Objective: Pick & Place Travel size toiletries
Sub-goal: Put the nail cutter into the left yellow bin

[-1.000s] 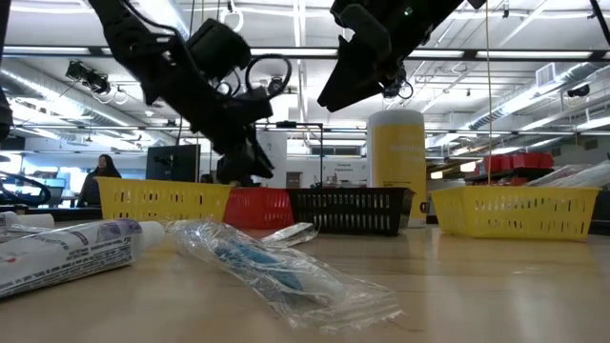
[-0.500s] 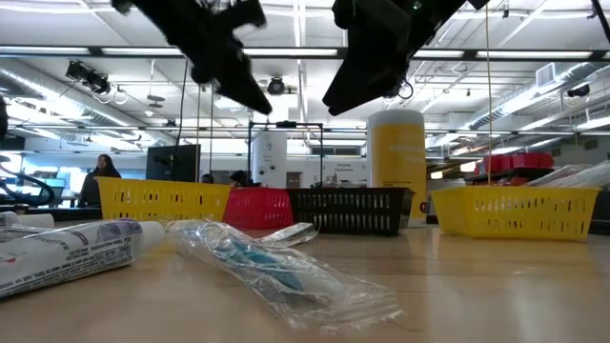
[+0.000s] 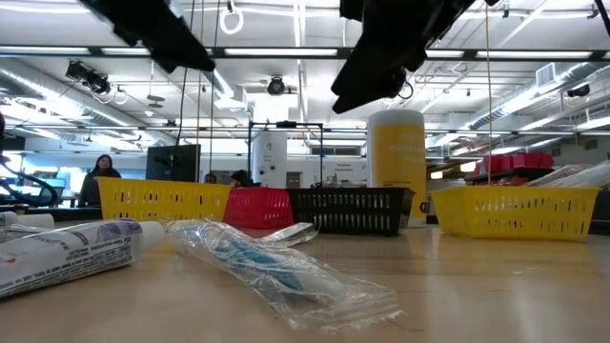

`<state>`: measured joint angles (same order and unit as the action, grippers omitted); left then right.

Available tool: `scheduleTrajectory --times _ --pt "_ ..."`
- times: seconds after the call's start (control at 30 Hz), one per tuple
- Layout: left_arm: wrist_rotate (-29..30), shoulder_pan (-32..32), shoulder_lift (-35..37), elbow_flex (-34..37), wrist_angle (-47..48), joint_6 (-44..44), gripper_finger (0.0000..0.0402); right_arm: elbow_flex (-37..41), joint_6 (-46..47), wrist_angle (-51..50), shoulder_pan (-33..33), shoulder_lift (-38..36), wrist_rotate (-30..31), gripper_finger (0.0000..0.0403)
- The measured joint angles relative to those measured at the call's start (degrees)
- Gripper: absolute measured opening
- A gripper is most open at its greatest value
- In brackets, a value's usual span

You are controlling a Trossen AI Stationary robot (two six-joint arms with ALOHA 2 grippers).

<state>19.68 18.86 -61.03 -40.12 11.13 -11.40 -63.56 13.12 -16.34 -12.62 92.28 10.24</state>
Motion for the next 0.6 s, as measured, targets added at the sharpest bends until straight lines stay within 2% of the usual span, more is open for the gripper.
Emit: scheduleTrajectory --times 0.13,0.3,0.47,0.6 --pt "0.05 2.95 -2.14 3.85 -7.55 -3.49 0.0138 2.97 -1.70 5.66 -0.91 0.69 -0.70 0.0242" --pt "0.16 4.23 -6.26 5.53 -18.26 -7.54 0.0137 7.99 -6.60 17.03 -1.08 2.12 -4.85 0.0235" --pt "1.22 4.40 -9.87 4.02 -19.05 -5.86 0.0137 10.29 -16.00 23.53 -1.07 4.13 -6.91 0.0231" --pt "2.45 4.34 -9.89 2.79 -19.25 -4.30 0.0140 8.58 -21.63 26.50 -0.88 9.09 -11.84 0.0233"
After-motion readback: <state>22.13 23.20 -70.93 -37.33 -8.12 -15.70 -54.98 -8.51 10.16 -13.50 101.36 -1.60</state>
